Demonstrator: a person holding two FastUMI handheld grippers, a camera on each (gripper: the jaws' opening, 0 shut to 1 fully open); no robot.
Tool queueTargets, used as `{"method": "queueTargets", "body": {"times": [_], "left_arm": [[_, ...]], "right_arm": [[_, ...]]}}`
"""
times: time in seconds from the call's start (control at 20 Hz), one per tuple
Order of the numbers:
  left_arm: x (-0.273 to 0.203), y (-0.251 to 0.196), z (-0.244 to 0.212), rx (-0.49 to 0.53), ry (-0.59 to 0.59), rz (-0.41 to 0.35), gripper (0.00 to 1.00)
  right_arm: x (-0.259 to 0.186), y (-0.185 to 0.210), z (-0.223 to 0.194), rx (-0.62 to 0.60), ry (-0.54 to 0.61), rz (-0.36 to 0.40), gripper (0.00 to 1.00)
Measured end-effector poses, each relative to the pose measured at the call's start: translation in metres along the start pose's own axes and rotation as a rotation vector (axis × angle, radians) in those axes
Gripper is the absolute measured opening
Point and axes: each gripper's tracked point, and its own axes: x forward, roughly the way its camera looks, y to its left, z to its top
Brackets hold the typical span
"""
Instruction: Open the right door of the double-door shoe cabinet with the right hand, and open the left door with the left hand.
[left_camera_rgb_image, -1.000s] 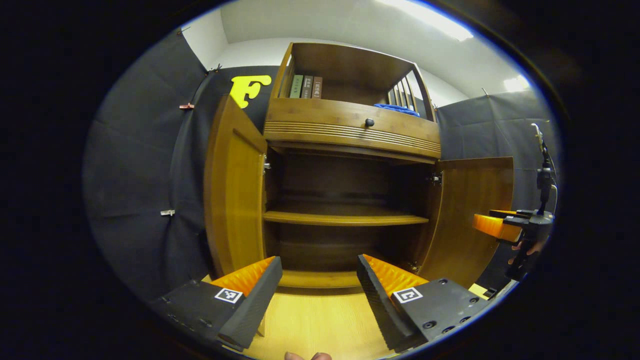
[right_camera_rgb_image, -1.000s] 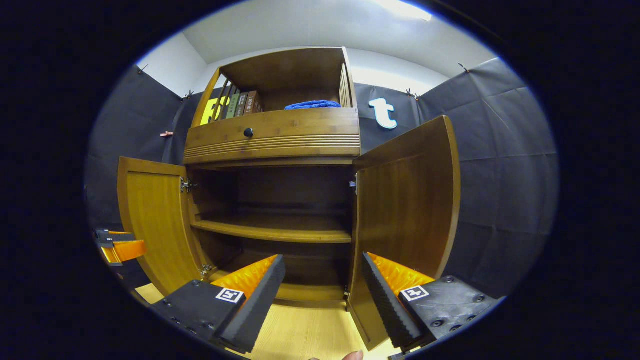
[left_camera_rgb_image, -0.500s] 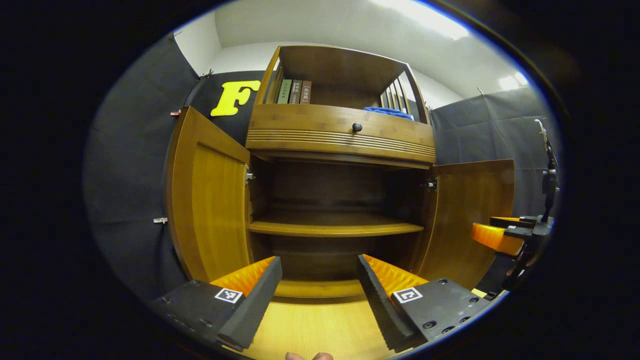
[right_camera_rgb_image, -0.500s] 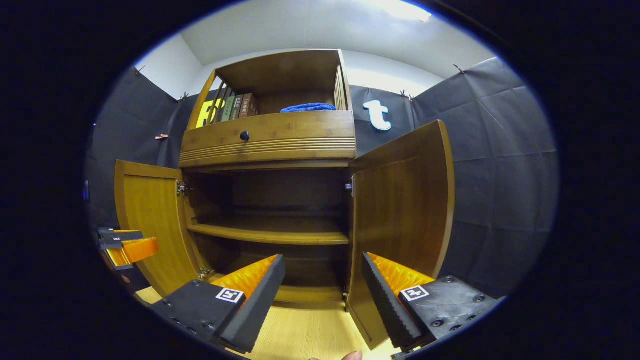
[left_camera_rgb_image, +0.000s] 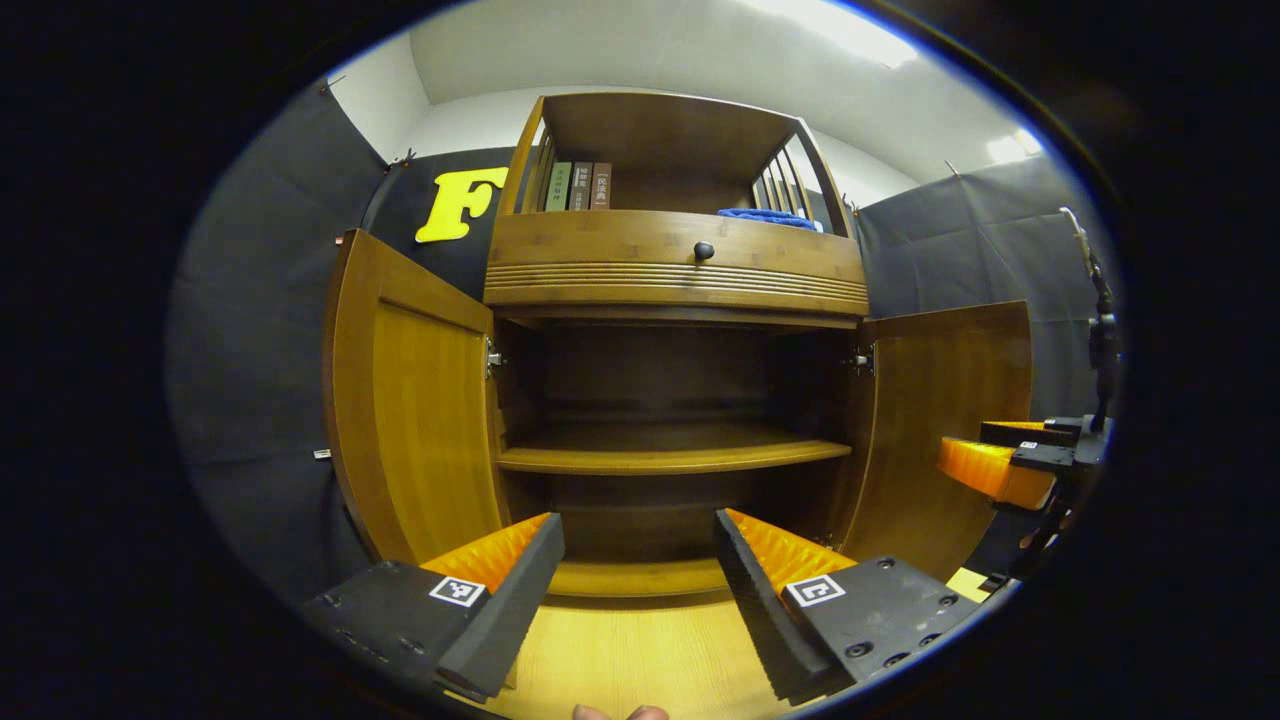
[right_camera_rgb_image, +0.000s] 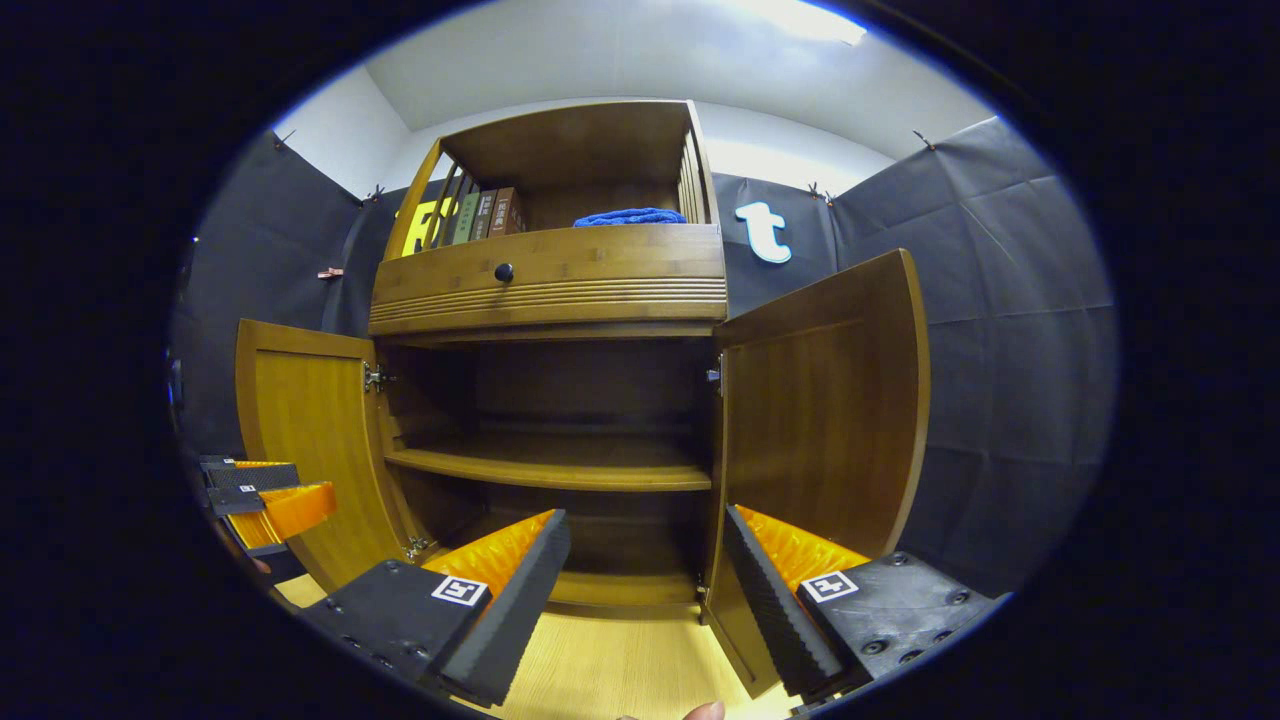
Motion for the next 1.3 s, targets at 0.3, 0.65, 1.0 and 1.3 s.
{"method": "queueTargets", "body": {"times": [0.3, 0.65, 1.0, 1.3], "left_arm": [[0.0016, 0.0015, 0.0032, 0.011, -0.004, 0.012, 0.93], [0.003, 0.0028, 0.0028, 0.008, -0.004, 0.032, 0.93], [0.0053, 0.004, 0.0003, 0.009, 0.005, 0.031, 0.93], [0.0067, 0.0046, -0.0016, 0.004, 0.009, 0.032, 0.94]], "right_arm": [[0.0001, 0.0004, -0.0023, -0.003, 0.005, 0.003, 1.0], [0.0011, -0.0028, -0.005, 0.0, 0.01, -0.004, 1.0], [0.0023, -0.002, -0.0068, 0.001, 0.014, -0.004, 1.0], [0.0045, -0.0011, -0.0081, -0.001, 0.017, -0.002, 1.0]]}}
